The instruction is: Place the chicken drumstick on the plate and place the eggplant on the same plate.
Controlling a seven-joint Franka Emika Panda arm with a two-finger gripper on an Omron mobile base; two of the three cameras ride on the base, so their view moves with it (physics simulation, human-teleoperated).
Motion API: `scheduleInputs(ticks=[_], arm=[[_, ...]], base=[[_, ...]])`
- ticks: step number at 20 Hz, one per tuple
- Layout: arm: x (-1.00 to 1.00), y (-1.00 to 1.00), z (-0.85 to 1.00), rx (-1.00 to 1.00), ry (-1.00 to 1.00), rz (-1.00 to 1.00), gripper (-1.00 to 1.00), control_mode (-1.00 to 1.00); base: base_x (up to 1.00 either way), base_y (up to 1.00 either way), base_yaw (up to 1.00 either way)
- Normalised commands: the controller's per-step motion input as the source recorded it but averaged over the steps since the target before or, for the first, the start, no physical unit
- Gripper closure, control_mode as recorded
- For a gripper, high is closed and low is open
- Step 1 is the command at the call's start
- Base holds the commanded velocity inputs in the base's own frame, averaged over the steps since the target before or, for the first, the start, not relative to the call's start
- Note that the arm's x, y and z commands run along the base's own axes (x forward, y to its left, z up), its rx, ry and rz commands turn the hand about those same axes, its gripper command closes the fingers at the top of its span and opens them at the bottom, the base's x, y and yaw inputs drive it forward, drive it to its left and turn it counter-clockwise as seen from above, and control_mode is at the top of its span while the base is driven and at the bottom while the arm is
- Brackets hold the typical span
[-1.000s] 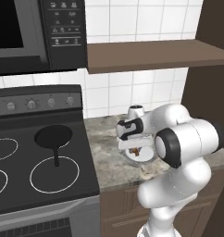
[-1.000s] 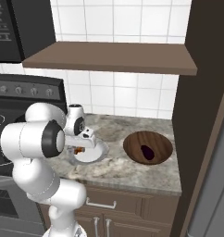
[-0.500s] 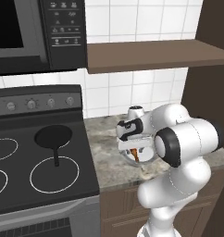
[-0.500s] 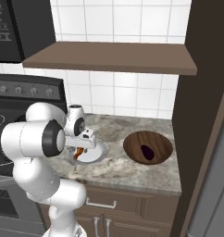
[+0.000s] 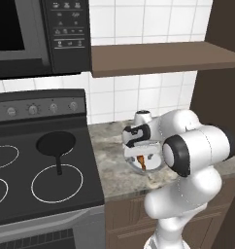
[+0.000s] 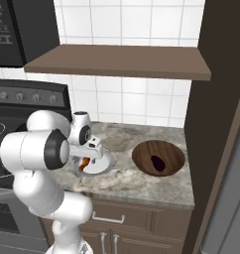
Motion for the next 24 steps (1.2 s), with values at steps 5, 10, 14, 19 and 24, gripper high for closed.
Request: scheduleInputs(ticks=[5,10,14,19,24], arm=[[-0.18,-0.35,0.25,0.0,-0.01,0.03,-1.0,-1.0],[-0.14,-0.5,0.25,0.0,0.0,0.03,-1.0,-1.0],[-0.03,-0.48,0.11,0.0,0.0,0.02,-1.0,-1.0],[0.0,-0.59,0.1,0.0,0.0,0.02,-1.0,-1.0],[0.0,-0.61,0.22,0.0,0.0,0.03,-1.0,-1.0]], base=[[0.0,0.0,0.0],[0.0,0.0,0.0],[0.0,0.0,0.0],[0.0,0.0,0.0],[0.0,0.0,0.0]])
